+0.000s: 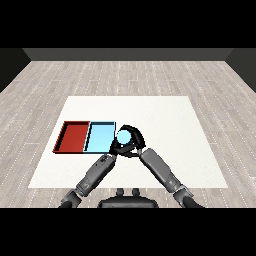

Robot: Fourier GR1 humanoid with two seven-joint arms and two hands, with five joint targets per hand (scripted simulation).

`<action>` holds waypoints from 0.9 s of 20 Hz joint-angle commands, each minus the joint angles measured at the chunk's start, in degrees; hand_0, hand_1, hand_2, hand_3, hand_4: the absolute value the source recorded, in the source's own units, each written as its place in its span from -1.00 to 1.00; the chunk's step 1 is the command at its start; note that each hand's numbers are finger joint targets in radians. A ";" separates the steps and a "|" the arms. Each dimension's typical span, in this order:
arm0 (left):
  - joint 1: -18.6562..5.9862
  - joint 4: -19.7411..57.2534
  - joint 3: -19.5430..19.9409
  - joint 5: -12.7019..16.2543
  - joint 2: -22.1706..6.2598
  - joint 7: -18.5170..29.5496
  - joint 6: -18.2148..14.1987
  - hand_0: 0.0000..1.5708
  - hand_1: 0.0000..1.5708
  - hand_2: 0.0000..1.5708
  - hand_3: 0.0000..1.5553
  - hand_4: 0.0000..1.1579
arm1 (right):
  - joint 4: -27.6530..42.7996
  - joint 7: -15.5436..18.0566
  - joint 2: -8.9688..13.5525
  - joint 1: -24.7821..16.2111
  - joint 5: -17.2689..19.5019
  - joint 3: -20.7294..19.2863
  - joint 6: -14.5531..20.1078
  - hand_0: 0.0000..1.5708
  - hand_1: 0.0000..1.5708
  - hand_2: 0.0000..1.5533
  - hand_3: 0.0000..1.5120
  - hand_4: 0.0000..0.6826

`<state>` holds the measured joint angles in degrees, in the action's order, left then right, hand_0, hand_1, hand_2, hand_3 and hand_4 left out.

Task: Pick the blue can and put it in the blue box

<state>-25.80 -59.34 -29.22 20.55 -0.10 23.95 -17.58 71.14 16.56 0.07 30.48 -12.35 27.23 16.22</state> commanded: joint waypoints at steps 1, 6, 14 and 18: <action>-2.76 5.15 -0.47 -6.49 0.09 1.73 -4.85 -1.00 -1.00 -1.00 -1.00 -0.52 | -2.43 3.29 -0.06 -1.10 -0.44 0.86 -1.62 0.59 0.59 0.82 0.85 0.80; -6.93 5.66 -1.07 -7.79 0.04 -4.12 -7.65 -0.59 -0.59 -0.39 -0.58 -0.69 | -0.73 0.91 -0.03 4.13 -5.52 8.50 6.55 0.86 0.86 0.89 0.85 0.74; -0.47 -0.33 -1.87 -7.12 -0.08 -1.59 -13.89 -0.42 -0.42 -0.18 -0.55 0.24 | -2.00 4.40 0.01 2.65 -5.86 8.72 4.58 0.85 0.85 0.87 0.85 0.75; -1.48 1.46 0.04 -9.62 -0.05 -2.22 -12.98 0.03 0.03 0.09 -0.08 0.19 | -2.34 4.22 0.01 2.77 -6.45 7.31 2.86 0.84 0.84 0.87 0.84 0.76</action>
<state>-26.58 -57.74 -30.66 12.01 -2.63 22.42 -29.93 68.48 20.40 1.53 33.84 -17.67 34.97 20.57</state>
